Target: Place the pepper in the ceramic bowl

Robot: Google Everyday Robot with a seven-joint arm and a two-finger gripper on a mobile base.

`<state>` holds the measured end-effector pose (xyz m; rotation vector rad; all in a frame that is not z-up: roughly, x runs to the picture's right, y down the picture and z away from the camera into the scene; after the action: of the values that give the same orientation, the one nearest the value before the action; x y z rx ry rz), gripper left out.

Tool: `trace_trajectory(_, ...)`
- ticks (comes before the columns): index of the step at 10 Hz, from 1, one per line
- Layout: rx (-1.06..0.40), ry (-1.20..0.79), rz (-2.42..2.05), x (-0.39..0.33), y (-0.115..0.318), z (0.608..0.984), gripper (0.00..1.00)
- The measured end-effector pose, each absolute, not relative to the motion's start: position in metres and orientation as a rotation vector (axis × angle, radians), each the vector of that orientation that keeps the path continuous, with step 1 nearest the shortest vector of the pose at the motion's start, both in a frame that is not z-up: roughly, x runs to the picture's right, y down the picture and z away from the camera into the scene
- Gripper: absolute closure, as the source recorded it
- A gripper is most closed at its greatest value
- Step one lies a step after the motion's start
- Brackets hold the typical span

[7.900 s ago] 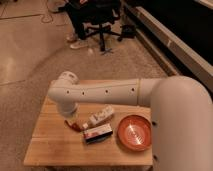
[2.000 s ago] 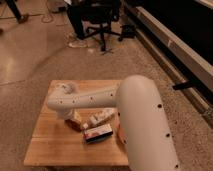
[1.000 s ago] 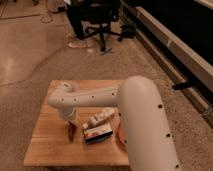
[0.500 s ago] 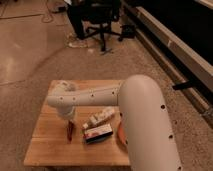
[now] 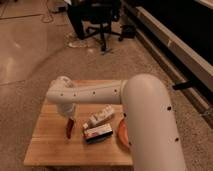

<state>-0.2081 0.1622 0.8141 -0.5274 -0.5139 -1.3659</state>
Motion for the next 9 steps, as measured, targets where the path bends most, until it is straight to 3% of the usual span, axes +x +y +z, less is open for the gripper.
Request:
trace_trajectory(4,-0.518,-0.514,-1.371,-0.204,0.18,0.812,0.73)
trace_trajectory(9,-0.509,-0.525,-1.391,-0.208,0.168,0.814,0.73)
